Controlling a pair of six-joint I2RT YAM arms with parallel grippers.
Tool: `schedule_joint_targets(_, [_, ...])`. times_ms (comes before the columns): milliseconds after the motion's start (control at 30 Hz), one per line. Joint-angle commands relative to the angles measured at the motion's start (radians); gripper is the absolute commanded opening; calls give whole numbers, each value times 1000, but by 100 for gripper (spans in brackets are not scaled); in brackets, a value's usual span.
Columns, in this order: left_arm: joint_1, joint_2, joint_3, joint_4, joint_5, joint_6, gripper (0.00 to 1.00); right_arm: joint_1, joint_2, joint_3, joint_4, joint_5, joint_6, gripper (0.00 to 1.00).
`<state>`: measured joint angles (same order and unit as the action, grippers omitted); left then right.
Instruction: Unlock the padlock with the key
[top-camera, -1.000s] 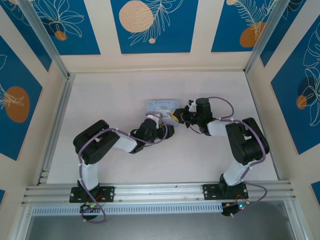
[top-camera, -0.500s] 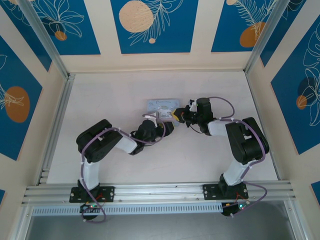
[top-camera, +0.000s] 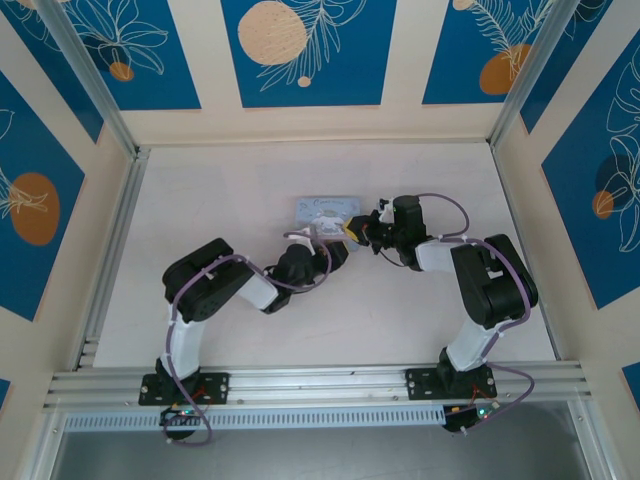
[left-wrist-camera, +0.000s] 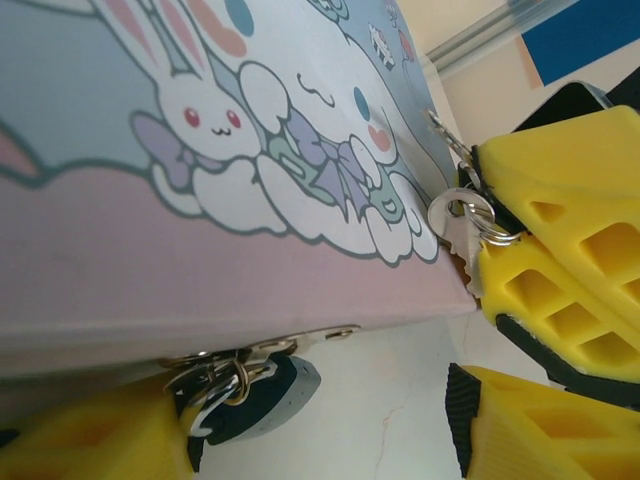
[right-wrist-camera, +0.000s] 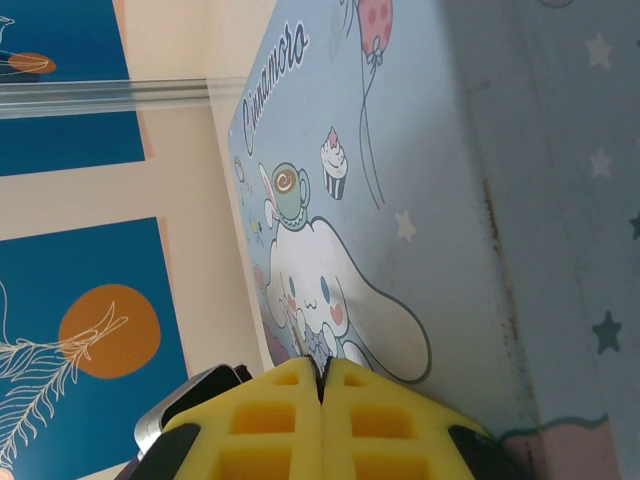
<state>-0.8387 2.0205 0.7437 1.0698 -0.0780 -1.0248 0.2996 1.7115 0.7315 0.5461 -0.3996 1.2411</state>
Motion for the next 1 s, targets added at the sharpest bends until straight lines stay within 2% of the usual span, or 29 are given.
schedule_joint_targets(0, [-18,10,-17,78,-52,-49,62,-4,18,-5,-20,-17,8,0])
schedule_joint_targets(233, [-35,-11,-38,140,-93,-96,60,-7,17,-11,-20,-20,4,0])
schedule_joint_targets(633, [-60,44,-8,123,-118,-129,57,-10,29,-9,-17,-24,4,0])
schedule_joint_targets(967, [-65,66,0,63,-202,-184,47,-9,37,0,-18,-29,6,0])
